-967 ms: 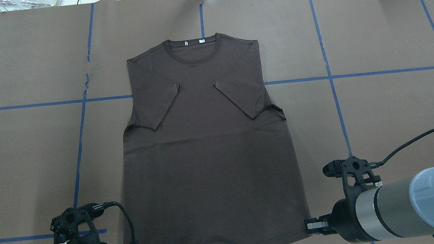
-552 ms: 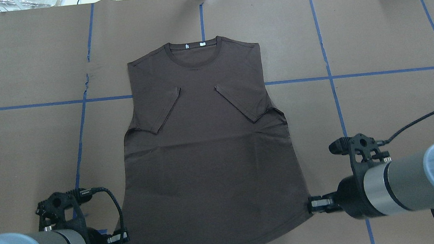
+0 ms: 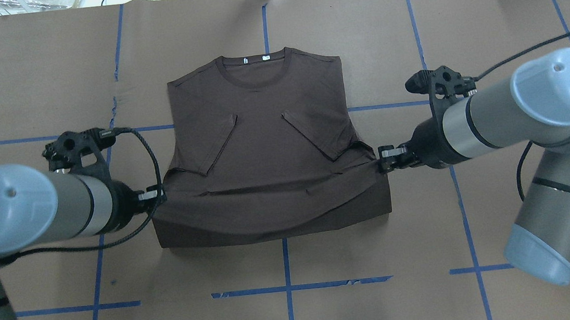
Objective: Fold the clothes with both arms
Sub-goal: 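Lift the hem with both grippers and fold it toward the collar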
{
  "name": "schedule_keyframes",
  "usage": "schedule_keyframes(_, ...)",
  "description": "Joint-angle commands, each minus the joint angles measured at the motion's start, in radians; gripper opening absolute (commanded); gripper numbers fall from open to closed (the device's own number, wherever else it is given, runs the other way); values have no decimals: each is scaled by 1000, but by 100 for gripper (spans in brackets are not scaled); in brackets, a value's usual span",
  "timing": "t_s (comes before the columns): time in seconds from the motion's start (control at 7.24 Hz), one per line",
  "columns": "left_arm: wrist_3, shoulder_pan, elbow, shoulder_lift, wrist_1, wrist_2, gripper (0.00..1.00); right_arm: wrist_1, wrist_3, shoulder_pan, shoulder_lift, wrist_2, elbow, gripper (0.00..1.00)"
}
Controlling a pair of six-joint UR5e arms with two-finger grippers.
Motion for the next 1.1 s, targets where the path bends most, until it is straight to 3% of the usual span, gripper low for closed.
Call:
schedule_keyframes(0.0, 97, -120, 166, -53, -62, -14, 0, 4, -144, 125, 131, 6, -204, 0)
schedule_keyframes(0.28, 106, -162, 343, -97, -207, -17, 0, 9, -166, 176, 290, 6, -436, 0)
schedule_keyframes(0.69, 108, -239, 531, -166, -330, -17, 0, 10, -168, 216, 500, 9, -730, 0)
schedule_keyframes(0.97, 108, -271, 657, -177, -454, -17, 0, 92, -172, 230, 547, 7, -868, 0)
